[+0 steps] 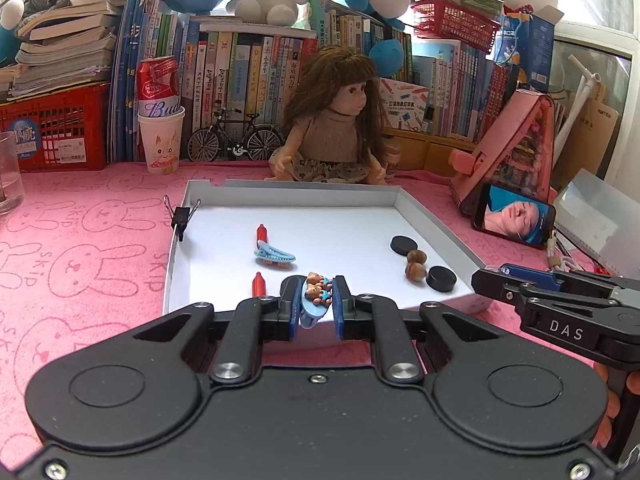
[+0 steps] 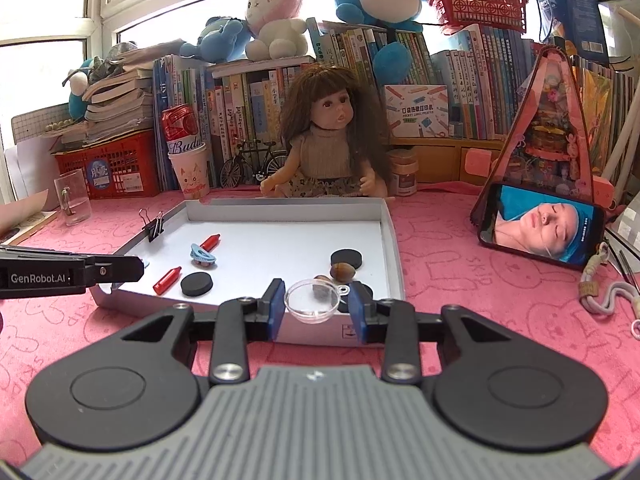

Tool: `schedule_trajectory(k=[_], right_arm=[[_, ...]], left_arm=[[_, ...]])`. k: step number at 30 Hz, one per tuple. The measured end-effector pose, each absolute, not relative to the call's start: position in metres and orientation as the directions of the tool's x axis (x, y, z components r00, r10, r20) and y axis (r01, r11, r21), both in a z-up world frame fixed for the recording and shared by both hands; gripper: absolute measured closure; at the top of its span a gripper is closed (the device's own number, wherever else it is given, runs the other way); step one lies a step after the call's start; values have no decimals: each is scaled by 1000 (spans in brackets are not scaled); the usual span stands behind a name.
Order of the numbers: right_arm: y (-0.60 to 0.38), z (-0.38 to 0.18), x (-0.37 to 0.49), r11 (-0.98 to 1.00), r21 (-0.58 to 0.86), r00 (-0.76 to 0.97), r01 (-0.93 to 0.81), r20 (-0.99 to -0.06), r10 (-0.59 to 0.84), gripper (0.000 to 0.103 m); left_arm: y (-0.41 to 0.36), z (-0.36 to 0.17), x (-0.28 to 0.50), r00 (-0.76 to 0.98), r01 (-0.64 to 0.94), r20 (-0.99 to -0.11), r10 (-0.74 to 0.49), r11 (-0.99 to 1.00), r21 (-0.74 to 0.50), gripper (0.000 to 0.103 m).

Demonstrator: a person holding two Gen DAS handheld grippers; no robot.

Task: Organize rigid objects
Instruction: 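Carry the hair clip in the left tool and clear lid in the right tool into the tray, then open the left tool on the hair clip while the right tool releases the clear lid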

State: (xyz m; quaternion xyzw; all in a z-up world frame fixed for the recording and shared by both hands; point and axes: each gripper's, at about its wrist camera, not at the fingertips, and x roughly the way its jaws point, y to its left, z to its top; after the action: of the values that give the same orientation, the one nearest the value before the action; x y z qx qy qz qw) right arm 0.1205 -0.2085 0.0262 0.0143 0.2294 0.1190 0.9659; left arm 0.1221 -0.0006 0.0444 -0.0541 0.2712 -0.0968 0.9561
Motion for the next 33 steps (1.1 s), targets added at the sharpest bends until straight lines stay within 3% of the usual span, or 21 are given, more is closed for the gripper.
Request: schedule_trajectory(k=[15,33], right_arm=[[-198,10,178,957,194,809,-215,-514,286,63],[-192,-2,197,966,167,794,-199,-550,259,60]], left_arm=[[-4,23,175,806,114,-558,-198,977,-182,88],[-7,6,195,786,81,-595,-171,981,-176,87]])
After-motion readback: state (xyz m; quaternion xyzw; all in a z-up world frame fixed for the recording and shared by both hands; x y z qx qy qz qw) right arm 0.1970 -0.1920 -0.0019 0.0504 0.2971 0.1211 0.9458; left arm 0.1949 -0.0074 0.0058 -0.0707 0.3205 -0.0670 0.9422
